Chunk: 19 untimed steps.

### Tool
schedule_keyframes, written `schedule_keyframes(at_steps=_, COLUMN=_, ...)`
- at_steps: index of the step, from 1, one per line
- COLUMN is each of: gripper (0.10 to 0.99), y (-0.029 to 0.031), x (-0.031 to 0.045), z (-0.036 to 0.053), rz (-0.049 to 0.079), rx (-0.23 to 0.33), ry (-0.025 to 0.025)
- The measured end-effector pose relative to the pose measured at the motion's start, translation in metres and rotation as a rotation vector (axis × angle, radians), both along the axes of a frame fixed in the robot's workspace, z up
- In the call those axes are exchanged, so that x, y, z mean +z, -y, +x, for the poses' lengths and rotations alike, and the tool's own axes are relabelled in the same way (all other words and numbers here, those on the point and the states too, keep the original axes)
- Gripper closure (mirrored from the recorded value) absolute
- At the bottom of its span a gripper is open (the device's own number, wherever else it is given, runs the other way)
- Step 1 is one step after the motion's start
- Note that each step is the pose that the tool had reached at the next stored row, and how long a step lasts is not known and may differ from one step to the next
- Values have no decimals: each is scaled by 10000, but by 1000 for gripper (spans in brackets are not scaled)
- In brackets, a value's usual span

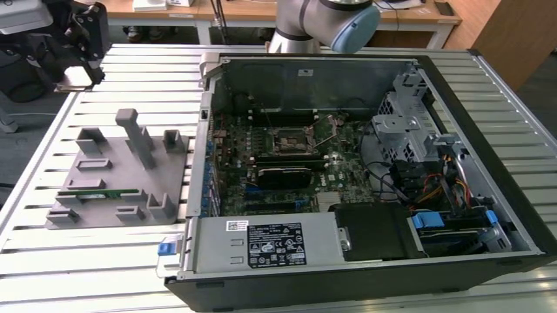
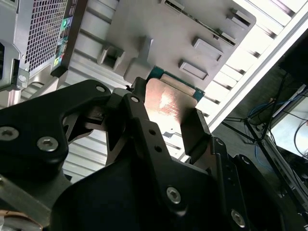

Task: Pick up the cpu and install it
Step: 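Pick up the cpu and move it towards the insertion slot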

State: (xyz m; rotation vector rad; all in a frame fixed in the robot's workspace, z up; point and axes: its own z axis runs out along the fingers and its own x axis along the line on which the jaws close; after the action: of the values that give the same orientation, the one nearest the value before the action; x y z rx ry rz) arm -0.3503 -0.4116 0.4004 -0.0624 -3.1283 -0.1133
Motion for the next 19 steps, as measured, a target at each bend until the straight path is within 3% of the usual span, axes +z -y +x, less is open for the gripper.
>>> schedule_keyframes(at_steps=19, gripper=549, y=0, x=-8, z=193, rz=0, rx=-1, ry=0)
